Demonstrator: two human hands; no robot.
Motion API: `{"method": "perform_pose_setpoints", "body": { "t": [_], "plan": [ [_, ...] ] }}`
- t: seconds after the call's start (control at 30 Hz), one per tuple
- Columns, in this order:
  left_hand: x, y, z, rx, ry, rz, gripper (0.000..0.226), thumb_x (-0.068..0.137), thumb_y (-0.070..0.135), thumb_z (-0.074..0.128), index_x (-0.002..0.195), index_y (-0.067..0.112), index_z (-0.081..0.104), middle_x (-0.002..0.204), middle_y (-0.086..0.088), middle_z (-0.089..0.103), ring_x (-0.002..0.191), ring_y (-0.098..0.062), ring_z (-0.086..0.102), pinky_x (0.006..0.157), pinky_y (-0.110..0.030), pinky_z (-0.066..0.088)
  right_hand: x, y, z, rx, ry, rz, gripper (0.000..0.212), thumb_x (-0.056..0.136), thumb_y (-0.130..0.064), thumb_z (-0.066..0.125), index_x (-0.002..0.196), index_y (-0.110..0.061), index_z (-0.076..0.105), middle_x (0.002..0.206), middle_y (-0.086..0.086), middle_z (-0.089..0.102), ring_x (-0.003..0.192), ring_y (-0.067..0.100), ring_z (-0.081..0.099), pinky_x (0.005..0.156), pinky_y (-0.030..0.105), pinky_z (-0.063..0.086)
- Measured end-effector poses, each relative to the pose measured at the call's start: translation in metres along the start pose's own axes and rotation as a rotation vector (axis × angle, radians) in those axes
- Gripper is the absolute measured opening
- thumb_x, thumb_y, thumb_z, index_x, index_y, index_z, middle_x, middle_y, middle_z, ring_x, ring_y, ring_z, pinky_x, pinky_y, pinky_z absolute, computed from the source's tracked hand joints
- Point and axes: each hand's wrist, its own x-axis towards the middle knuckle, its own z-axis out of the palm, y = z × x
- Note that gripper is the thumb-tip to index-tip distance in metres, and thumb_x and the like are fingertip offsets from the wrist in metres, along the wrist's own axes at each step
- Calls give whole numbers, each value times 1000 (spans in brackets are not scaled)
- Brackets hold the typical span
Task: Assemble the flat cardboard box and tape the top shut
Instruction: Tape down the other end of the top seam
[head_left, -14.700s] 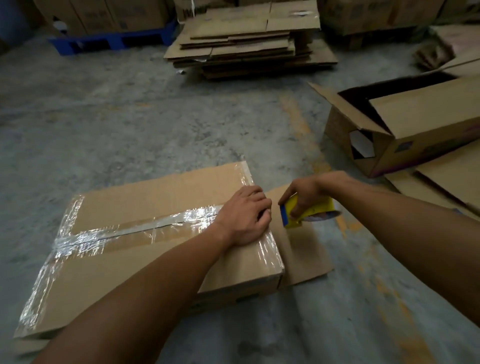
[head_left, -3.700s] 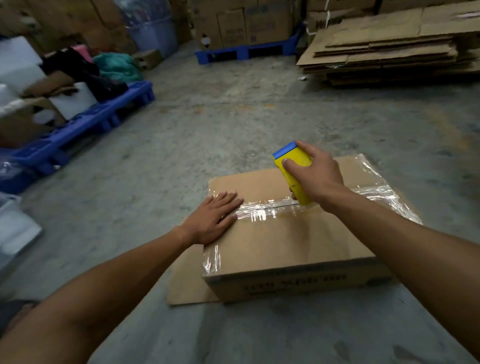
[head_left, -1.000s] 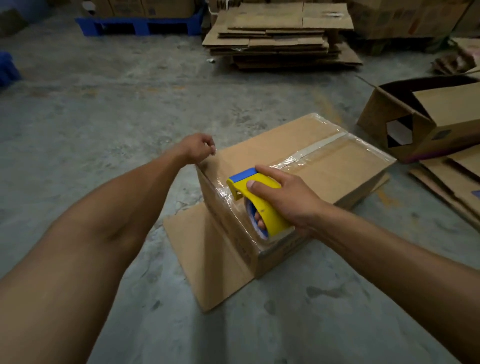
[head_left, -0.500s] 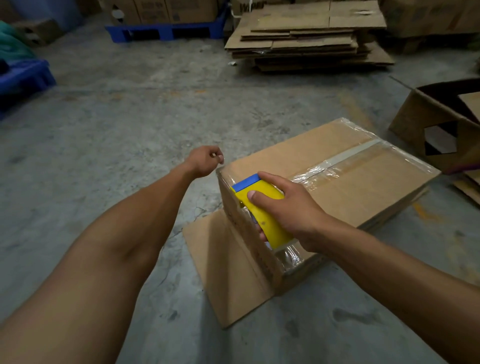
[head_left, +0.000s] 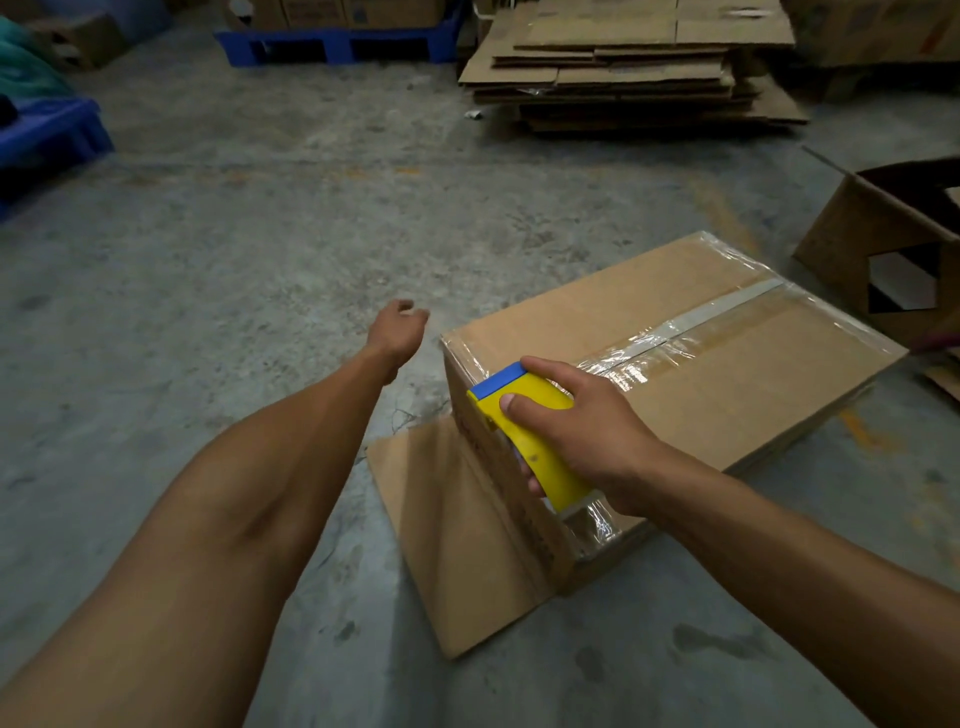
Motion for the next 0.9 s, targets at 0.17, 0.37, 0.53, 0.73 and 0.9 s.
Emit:
{"method": "perform_pose_setpoints", "body": {
  "t": [0.17,0.37,0.53,0.73,0.9],
  "plan": [
    [-23,14,6,-198,-121,218,37,101,33,40,117,11,66,111,-7,70,104,-17,67,95,-34,48,1,0,0,5,-4,0,54,89,-20,70,137,-34,51,79,16,61,47,31,58,51,45,57],
    [-38,1,5,-294,-208,157,59,102,49,27,115,9,68,105,-7,73,95,-14,68,81,-25,50,3,3,-2,26,-14,0,54,89,-20,70,137,-34,51,73,17,62,48,31,57,54,40,54],
    [-39,1,-2,-224,-317,112,72,95,65,17,132,19,59,123,-6,67,113,-18,61,98,-34,43,4,2,-1,20,-11,-7,53,89,-19,69,137,-33,50,69,18,62,46,30,57,52,37,52],
    [-60,-13,-8,465,-145,918,50,96,28,32,140,13,51,148,-5,45,139,-14,37,115,-27,27,2,0,0,19,-8,-7,53,89,-19,69,137,-32,50,67,18,61,45,29,56,51,36,51],
    [-73,-36,-10,696,-314,954,69,81,25,30,148,10,37,156,-7,32,146,-17,25,119,-36,22,1,-4,1,17,0,13,56,91,-17,67,142,-28,46,65,17,60,40,26,55,45,32,51]
  ]
}}
